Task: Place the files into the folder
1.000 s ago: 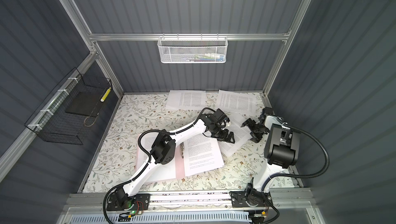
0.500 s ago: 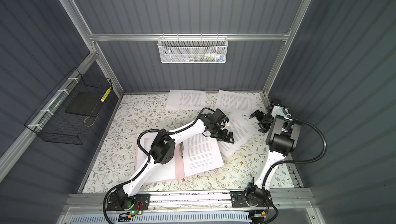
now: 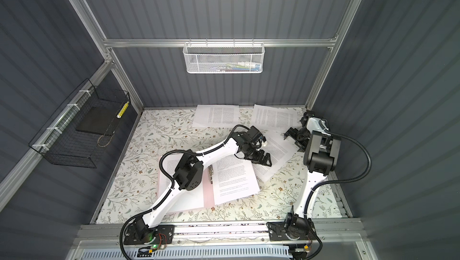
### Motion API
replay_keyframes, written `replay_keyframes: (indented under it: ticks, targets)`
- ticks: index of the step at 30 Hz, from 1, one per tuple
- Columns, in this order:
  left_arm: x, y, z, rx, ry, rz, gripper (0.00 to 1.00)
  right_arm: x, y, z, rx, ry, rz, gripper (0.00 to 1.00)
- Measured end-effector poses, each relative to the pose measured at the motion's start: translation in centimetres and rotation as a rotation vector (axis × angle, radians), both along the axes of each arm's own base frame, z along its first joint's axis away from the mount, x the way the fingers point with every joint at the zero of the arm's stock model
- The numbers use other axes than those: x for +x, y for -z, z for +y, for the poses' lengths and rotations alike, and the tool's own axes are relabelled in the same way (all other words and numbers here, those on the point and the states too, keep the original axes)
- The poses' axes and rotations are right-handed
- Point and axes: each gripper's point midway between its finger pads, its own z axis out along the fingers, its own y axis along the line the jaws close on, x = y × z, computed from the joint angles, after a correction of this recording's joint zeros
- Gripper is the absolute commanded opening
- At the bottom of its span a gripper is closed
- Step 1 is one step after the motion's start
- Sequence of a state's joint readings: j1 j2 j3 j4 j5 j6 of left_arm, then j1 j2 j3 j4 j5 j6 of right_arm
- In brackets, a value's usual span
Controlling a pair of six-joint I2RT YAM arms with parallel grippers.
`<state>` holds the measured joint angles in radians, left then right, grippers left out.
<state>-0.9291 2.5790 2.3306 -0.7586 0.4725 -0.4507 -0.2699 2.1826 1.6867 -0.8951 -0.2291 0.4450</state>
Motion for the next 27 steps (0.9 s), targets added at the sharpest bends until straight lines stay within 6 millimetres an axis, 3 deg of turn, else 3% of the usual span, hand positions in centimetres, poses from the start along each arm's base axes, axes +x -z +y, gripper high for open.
replay_keyframes:
  ticks: [10, 16, 27]
  targets:
    - [0.0, 0.0, 0.0, -0.003, 0.006, 0.001, 0.99, -1.1, -0.1, 2.9, 0.062, -0.094, -0.008, 0.99]
    - [0.0, 0.0, 0.0, -0.009, 0.009, 0.007, 0.99, -1.7, -0.4, 6.1, 0.118, -0.178, -0.024, 0.99]
    - [-0.5, -0.2, -0.2, -0.029, 0.026, 0.041, 0.99, -5.6, -1.2, 11.6, 0.315, -0.16, -0.129, 0.99]
